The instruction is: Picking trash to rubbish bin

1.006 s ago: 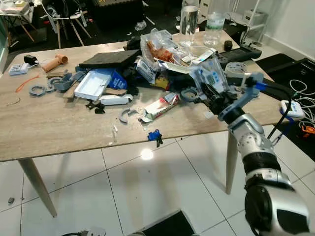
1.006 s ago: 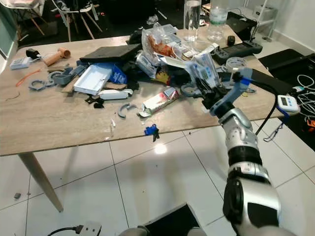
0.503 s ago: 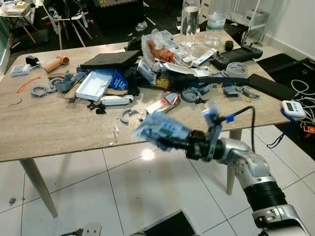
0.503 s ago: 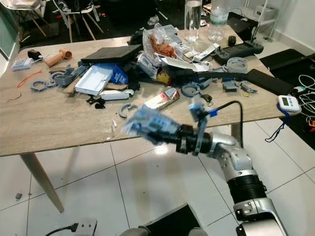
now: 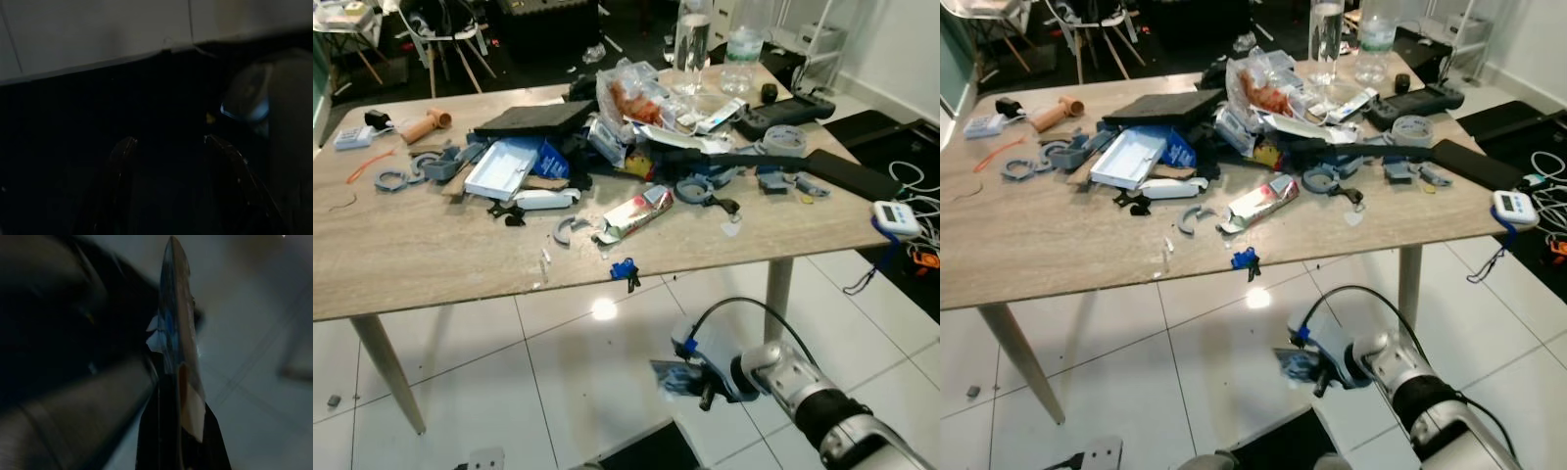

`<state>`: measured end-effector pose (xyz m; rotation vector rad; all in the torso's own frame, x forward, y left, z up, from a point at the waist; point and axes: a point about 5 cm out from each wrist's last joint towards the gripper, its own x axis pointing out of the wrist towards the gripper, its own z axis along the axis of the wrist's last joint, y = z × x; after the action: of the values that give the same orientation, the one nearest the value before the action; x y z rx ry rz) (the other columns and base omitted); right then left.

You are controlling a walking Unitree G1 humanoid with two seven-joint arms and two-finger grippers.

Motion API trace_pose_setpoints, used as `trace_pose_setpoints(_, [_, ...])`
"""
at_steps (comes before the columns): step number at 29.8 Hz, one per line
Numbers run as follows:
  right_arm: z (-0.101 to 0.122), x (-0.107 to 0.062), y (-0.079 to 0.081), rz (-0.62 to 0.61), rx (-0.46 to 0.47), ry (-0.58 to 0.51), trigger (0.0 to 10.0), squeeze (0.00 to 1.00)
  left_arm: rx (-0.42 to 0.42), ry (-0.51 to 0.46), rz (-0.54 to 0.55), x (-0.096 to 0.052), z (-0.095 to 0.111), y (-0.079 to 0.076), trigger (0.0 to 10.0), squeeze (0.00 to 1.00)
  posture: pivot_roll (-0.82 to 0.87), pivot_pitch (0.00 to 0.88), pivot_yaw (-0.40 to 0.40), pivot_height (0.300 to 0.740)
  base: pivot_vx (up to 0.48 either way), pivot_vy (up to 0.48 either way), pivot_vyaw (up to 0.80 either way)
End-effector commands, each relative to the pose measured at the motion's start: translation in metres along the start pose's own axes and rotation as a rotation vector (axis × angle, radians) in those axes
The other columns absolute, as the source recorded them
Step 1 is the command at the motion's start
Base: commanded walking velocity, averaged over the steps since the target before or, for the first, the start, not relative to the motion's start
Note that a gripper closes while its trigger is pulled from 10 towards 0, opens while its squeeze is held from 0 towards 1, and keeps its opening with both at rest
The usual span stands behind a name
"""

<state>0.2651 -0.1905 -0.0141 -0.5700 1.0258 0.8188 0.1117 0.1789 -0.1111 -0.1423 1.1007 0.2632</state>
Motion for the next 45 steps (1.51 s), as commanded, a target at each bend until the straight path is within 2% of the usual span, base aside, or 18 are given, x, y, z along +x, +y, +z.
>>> trace_pose_setpoints(1, [-0.017, 0.007, 0.006, -0.044, 0.024, 0.062, 10.0, 0.00, -0.060, 0.017, 0.055, -0.002, -0.010, 0.002, 10.0, 0.00, -0.01, 0.110, 0.041, 0.740, 0.000, 0.000, 0.00])
trace_pose_setpoints(3, [-0.041, 0.014, 0.017, -0.085, 0.097, 0.120, 10.0, 0.00, -0.110, -0.008, 0.152, -0.003, -0.010, 0.005, 10.0, 0.00, -0.01, 0.108, 0.037, 0.740, 0.000, 0.000, 0.00])
trace_pose_setpoints(7, [-0.067, 0.020, 0.034, -0.119, 0.163, 0.173, 10.0, 0.00, -0.072, -0.046, 0.297, -0.006, -0.009, 0.012, 10.0, 0.00, 0.00, 0.108, 0.034, 0.740, 0.000, 0.000, 0.00])
trace_pose_setpoints(8, [-0.073, 0.022, 0.039, -0.128, 0.196, 0.180, 10.0, 0.00, -0.002, -0.076, 0.377, -0.006, 0.005, 0.047, 10.0, 0.00, 0.00, 0.107, 0.035, 0.740, 0.000, 0.000, 0.00])
trace_pose_setpoints(9, [-0.073, 0.022, 0.039, -0.128, 0.196, 0.180, 10.0, 0.00, -0.002, -0.076, 0.377, -0.006, 0.005, 0.047, 10.0, 0.00, 0.00, 0.107, 0.035, 0.740, 0.000, 0.000, 0.00])
trace_pose_setpoints(11, [-0.082, 0.025, 0.048, -0.152, 0.273, 0.183, 10.0, 0.00, 0.066, -0.126, 0.480, -0.012, 0.032, 0.106, 10.0, 0.00, -0.01, 0.105, 0.041, 0.740, 0.000, 0.000, 0.00])
trace_pose_setpoints(13, [-0.082, 0.025, 0.048, -0.152, 0.273, 0.183, 10.0, 0.00, 0.066, -0.126, 0.480, -0.012, 0.032, 0.106, 10.0, 0.00, -0.01, 0.105, 0.041, 0.740, 0.000, 0.000, 0.00])
trace_pose_setpoints(14, [-0.085, 0.026, 0.052, -0.165, 0.310, 0.181, 10.0, 0.00, 0.039, -0.147, 0.494, -0.015, 0.040, 0.119, 10.0, 0.00, -0.01, 0.105, 0.041, 0.740, 0.000, 0.000, 0.00])
trace_pose_setpoints(16, [-0.098, 0.028, 0.062, -0.203, 0.351, 0.202, 10.0, 0.00, -0.183, -0.261, 0.268, -0.007, 0.063, 0.098, 10.0, 0.00, -0.01, 0.104, 0.042, 0.740, 0.000, 0.000, 0.00])
trace_pose_setpoints(18, [-0.102, 0.029, 0.066, -0.216, 0.360, 0.212, 10.0, 0.00, -0.242, -0.304, 0.184, -0.006, 0.071, 0.089, 10.0, 0.00, -0.01, 0.104, 0.042, 0.740, 0.000, 0.000, 0.00])
trace_pose_setpoints(21, [-0.104, 0.029, 0.068, -0.225, 0.364, 0.218, 10.0, 0.00, -0.278, -0.330, 0.126, -0.004, 0.076, 0.082, 10.0, 0.00, -0.01, 0.104, 0.042, 0.740, 0.000, 0.000, 0.00])
trace_pose_setpoints(22, [-0.107, 0.029, 0.070, -0.241, 0.385, 0.220, 10.0, 0.00, -0.289, -0.336, 0.013, -0.002, 0.080, 0.067, 10.0, 0.00, 0.00, 0.102, 0.040, 0.740, 0.000, 0.000, 0.00])
trace_pose_setpoints(24, [-0.107, 0.029, 0.070, -0.241, 0.385, 0.220, 10.0, 0.00, -0.289, -0.336, 0.013, -0.002, 0.080, 0.067, 10.0, 0.00, 0.00, 0.102, 0.040, 0.740, 0.000, 0.000, 0.00])
trace_pose_setpoints(26, [-0.111, 0.029, 0.073, -0.272, 0.440, 0.216, 10.0, 0.00, -0.292, -0.303, -0.182, 0.001, 0.078, 0.039, 10.0, 0.00, 0.00, 0.100, 0.040, 0.740, 0.000, 0.000, 0.00])
trace_pose_setpoints(29, [-0.114, 0.029, 0.075, -0.296, 0.485, 0.205, 10.0, 0.00, -0.301, -0.270, -0.267, 0.002, 0.071, 0.026, 10.0, 0.00, 0.00, 0.100, 0.040, 0.740, 0.000, 0.000, 0.00])
trace_pose_setpoints(38, [-0.114, 0.030, 0.075, -0.328, 0.519, 0.183, 10.0, 0.00, -0.191, -0.157, -0.245, 0.001, 0.040, 0.025, 10.0, 0.00, 0.01, 0.107, 0.043, 0.740, 0.000, 0.000, 0.00])
trace_pose_setpoints(41, [-0.112, 0.032, 0.078, -0.328, 0.476, 0.201, 10.0, 0.00, -0.065, -0.028, -0.229, -0.003, 0.003, 0.023, 10.0, 0.00, 0.01, 0.106, 0.045, 0.740, 0.000, 0.000, 0.79])
trace_pose_setpoints(45, [-0.113, 0.032, 0.080, -0.323, 0.454, 0.214, 10.0, 0.00, -0.038, 0.007, -0.227, -0.004, -0.007, 0.021, 10.0, 0.00, 0.01, 0.106, 0.045, 0.740, 0.000, 0.000, 0.79])
